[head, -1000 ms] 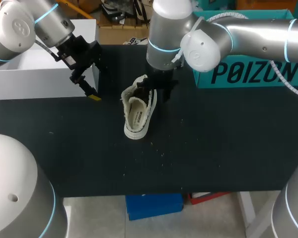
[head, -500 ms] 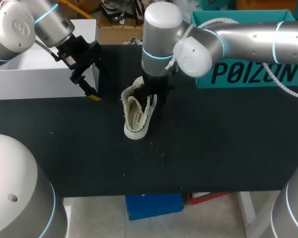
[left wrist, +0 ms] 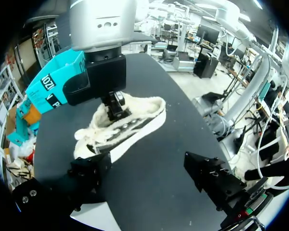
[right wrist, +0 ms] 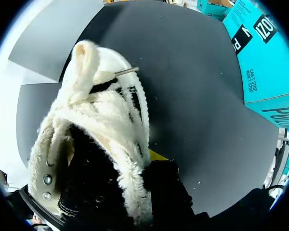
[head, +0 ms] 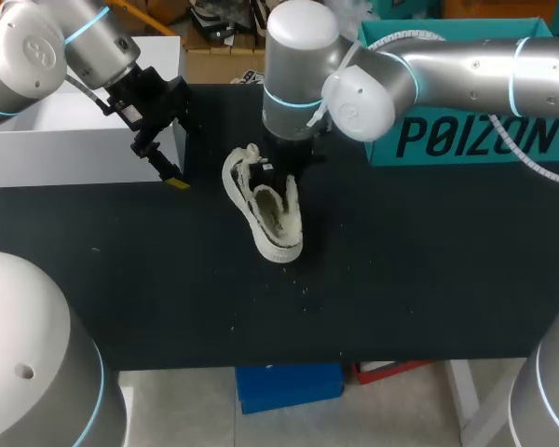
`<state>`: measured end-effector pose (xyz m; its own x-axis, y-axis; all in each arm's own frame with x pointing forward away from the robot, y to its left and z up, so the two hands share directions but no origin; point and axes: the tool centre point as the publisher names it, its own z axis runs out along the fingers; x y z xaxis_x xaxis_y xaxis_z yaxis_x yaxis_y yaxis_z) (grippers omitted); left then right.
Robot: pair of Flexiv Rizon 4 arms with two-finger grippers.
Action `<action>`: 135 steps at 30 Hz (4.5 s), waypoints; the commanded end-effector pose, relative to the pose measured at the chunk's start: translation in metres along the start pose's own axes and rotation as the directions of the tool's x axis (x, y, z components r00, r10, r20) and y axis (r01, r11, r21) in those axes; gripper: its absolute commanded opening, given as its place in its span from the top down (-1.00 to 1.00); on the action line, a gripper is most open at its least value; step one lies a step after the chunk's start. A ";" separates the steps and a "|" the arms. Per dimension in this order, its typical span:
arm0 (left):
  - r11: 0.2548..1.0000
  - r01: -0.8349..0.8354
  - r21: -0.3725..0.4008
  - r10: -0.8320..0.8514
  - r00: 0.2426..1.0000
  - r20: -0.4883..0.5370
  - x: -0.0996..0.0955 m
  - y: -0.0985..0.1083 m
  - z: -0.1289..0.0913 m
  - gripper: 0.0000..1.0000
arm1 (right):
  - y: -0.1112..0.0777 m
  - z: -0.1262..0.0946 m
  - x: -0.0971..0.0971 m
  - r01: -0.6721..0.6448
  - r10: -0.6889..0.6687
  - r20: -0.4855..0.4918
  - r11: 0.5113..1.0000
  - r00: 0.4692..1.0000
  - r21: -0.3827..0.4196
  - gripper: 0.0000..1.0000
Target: Take the shoe out of the shoebox, open the shoe tongue, remove and reinsert the insole, then place the shoe into the shoebox
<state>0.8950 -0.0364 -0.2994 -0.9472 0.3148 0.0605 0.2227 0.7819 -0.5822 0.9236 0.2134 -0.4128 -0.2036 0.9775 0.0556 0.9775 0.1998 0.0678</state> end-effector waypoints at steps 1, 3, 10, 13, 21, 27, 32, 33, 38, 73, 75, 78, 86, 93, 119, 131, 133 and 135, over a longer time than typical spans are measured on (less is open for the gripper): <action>1.000 0.001 -0.005 -0.001 1.000 -0.001 0.000 -0.001 0.000 -1.00 | -0.001 -0.031 -0.008 0.025 -0.025 0.013 1.000 1.000 -0.002 1.00; 1.000 0.001 -0.005 -0.001 1.000 -0.001 0.000 -0.001 0.000 -1.00 | 0.001 -0.041 -0.012 0.050 -0.050 0.027 0.999 0.998 0.005 1.00; 1.000 0.001 -0.005 -0.001 1.000 -0.001 0.000 -0.001 0.000 -1.00 | 0.007 -0.080 -0.025 0.189 -0.189 0.078 0.982 0.979 0.010 1.00; 1.000 0.001 -0.005 -0.001 1.000 -0.001 0.000 -0.001 0.000 -1.00 | 0.010 -0.097 -0.030 0.313 -0.314 0.089 0.949 0.945 0.025 1.00; 1.000 0.001 -0.005 -0.001 1.000 -0.001 0.000 -0.001 0.000 -1.00 | 0.019 -0.147 -0.036 0.701 -0.703 -0.001 0.708 0.711 0.084 1.00; 1.000 0.001 -0.005 -0.001 1.000 -0.001 0.000 -0.001 0.000 -1.00 | 0.021 -0.153 -0.039 0.714 -0.718 0.004 0.693 0.696 0.097 1.00; 1.000 0.001 -0.005 -0.001 1.000 -0.001 0.000 -0.001 0.000 -1.00 | 0.021 -0.153 -0.039 0.714 -0.718 0.004 0.693 0.696 0.097 1.00; 1.000 0.001 -0.005 -0.001 1.000 -0.001 0.000 -0.001 0.000 -1.00 | 0.021 -0.153 -0.039 0.714 -0.718 0.004 0.693 0.696 0.097 1.00; 1.000 0.001 -0.005 -0.001 1.000 -0.001 0.000 -0.001 0.000 -1.00 | 0.021 -0.153 -0.039 0.714 -0.718 0.004 0.693 0.696 0.097 1.00; 1.000 0.001 -0.005 -0.001 1.000 -0.001 0.000 -0.001 0.000 -1.00 | 0.097 -0.179 -0.171 0.870 -0.901 0.016 0.424 0.434 0.250 1.00; 1.000 0.001 -0.005 -0.001 1.000 -0.001 0.000 -0.001 0.000 -1.00 | 0.108 -0.181 -0.192 0.863 -0.901 0.036 0.426 0.433 0.272 1.00; 1.000 0.001 -0.005 -0.001 1.000 -0.001 0.000 -0.001 0.000 -1.00 | 0.121 -0.184 -0.216 0.856 -0.900 0.064 0.430 0.430 0.286 1.00; 1.000 0.001 -0.005 -0.001 1.000 -0.001 0.000 -0.001 0.000 -1.00 | 0.155 -0.194 -0.277 0.855 -0.901 0.133 0.434 0.413 0.284 1.00; 1.000 0.001 -0.005 -0.001 1.000 -0.001 0.000 -0.001 0.000 -1.00 | 0.182 -0.203 -0.320 0.898 -0.918 0.185 0.385 0.350 0.212 1.00; 1.000 0.001 -0.005 -0.001 1.000 -0.001 0.000 -0.001 0.000 -1.00 | 0.281 -0.160 -0.429 0.933 -0.942 0.131 0.326 0.308 0.155 1.00; 1.000 0.001 -0.005 -0.001 1.000 -0.001 0.000 -0.001 0.000 -1.00 | 0.296 -0.122 -0.443 0.949 -0.948 0.125 0.303 0.291 0.086 1.00; 1.000 0.001 -0.005 -0.001 1.000 -0.001 0.000 -0.001 0.000 -1.00 | 0.295 -0.114 -0.443 0.951 -0.948 0.124 0.302 0.292 0.070 1.00; 1.000 0.001 -0.005 -0.001 1.000 -0.001 0.000 -0.001 0.000 -1.00 | 0.294 -0.107 -0.443 0.951 -0.948 0.123 0.303 0.294 0.059 1.00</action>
<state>0.8950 -0.0363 -0.2994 -0.9473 0.3147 0.0605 0.2226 0.7820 -0.5822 1.2805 -0.1662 -0.2931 -0.9769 0.1064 -0.1855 0.1073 0.9942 0.0048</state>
